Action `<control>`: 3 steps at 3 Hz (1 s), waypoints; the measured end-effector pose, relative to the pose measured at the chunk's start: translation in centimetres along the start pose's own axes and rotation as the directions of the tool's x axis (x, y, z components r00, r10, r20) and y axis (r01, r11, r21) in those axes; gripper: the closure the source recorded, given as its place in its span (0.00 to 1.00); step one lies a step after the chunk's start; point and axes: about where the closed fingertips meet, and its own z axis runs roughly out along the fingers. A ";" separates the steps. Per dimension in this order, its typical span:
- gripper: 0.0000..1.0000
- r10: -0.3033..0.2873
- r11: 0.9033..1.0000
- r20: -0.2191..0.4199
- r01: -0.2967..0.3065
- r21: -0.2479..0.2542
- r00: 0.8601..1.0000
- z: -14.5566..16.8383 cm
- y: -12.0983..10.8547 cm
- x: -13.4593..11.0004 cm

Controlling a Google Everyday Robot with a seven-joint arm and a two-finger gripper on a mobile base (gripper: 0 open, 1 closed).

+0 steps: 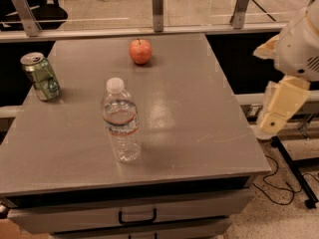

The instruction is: Knock water bottle over

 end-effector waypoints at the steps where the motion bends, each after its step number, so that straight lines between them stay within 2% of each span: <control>1: 0.00 -0.026 0.998 0.161 0.033 -0.044 0.987 3.8 0.9 -4.2; 2: 0.00 -0.029 0.995 0.325 0.060 -0.085 0.945 6.7 2.0 -8.5; 3: 0.00 -0.003 0.987 0.479 0.078 -0.137 0.878 9.0 4.2 -12.4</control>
Offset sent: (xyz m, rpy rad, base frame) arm 0.0212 0.1625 -0.0604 0.5394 0.0035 0.2328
